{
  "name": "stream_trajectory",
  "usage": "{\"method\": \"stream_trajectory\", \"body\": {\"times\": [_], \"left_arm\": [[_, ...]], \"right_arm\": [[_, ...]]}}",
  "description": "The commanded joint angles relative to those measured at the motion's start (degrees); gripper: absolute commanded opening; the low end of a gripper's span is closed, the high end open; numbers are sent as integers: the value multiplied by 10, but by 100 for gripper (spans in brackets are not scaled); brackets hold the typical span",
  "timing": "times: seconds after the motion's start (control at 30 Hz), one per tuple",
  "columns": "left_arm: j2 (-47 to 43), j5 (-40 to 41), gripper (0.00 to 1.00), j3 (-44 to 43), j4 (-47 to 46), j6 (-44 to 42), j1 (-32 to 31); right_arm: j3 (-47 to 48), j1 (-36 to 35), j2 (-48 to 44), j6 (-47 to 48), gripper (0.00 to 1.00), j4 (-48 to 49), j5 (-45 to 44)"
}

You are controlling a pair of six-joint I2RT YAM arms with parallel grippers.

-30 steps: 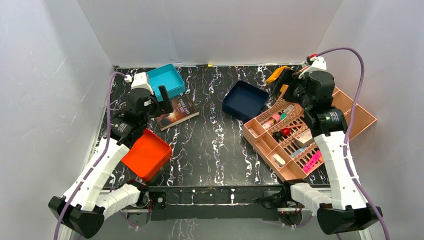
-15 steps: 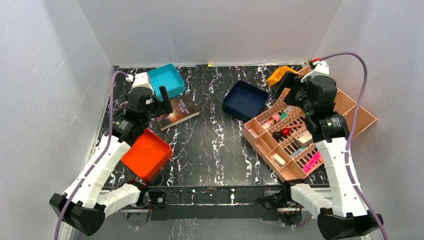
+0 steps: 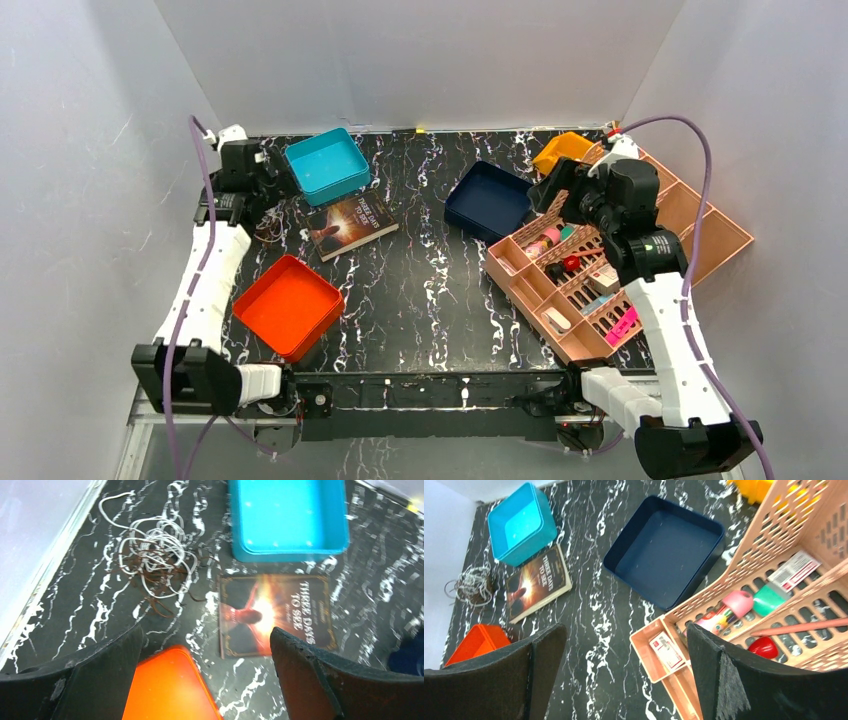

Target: Untangle the cables

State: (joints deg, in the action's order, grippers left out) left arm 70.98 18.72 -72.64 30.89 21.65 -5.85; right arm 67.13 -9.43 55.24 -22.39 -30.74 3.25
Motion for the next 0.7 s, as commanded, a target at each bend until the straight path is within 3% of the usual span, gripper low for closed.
{"method": "stream_trajectory", "body": {"times": [0.0, 0.27, 0.67], "left_arm": [[55, -30, 98, -33, 2, -4, 57], [174, -103, 98, -55, -55, 36, 171], [321, -51, 98, -157, -7, 126, 187]], "right_arm": [[-24, 2, 9, -21, 98, 1, 64], [-78, 2, 11, -46, 98, 7, 90], [-95, 1, 14, -42, 98, 10, 73]]}}
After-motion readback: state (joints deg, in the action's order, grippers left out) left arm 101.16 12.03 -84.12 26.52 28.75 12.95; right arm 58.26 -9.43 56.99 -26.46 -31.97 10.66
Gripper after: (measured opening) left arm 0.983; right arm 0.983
